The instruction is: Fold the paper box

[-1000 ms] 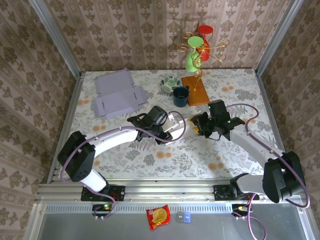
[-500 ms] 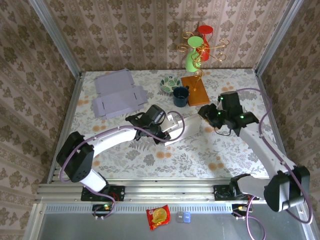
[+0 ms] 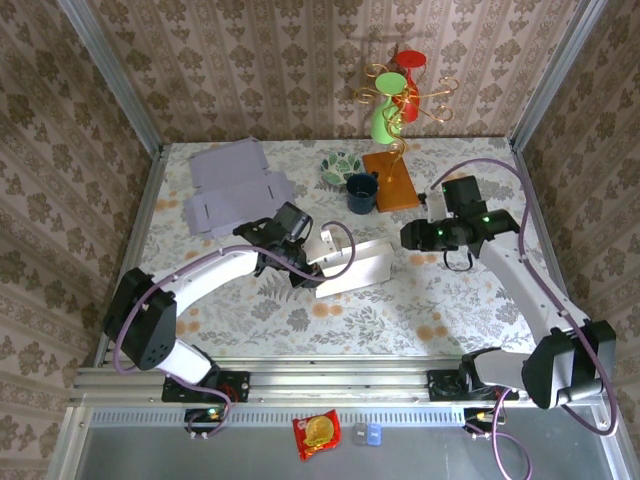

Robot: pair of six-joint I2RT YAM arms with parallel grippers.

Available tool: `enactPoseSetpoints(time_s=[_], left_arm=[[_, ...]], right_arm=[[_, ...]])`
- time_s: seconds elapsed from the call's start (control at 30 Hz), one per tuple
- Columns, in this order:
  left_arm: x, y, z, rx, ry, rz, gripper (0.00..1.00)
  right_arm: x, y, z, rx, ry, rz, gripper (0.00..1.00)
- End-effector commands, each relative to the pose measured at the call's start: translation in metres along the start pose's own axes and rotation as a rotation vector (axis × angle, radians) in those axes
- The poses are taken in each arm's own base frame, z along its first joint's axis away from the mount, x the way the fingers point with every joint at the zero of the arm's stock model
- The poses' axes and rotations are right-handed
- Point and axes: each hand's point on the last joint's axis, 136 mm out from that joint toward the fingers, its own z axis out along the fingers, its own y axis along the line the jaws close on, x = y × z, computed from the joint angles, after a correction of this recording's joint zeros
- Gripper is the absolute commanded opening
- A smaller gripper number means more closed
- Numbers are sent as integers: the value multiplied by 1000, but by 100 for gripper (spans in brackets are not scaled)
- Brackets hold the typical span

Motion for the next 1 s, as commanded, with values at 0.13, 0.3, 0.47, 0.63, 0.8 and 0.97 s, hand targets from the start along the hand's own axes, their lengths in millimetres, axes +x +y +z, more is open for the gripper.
enactPoseSetpoints(time_s=[0.13,0.3,0.47,0.63,0.8,0.97], left_arm=[[5,-13,-8,69,-15,30,18],[6,-13,-7,73,-13,27,18],[6,-10,-6,66,-9,26,19],[5,-9,-6,66,-11,25,19],[5,-9,-5,70,-12,23,19],[4,-8,-4,69,-10,22,19]], right_arm=[[0,8,12,41,99,-209,43],[-5,7,21,46,110,-222,43],[-2,16,28,18,146,-246,34],[3,14,28,28,153,-249,28],[3,14,31,28,160,-246,27],[3,13,35,32,166,-247,25]])
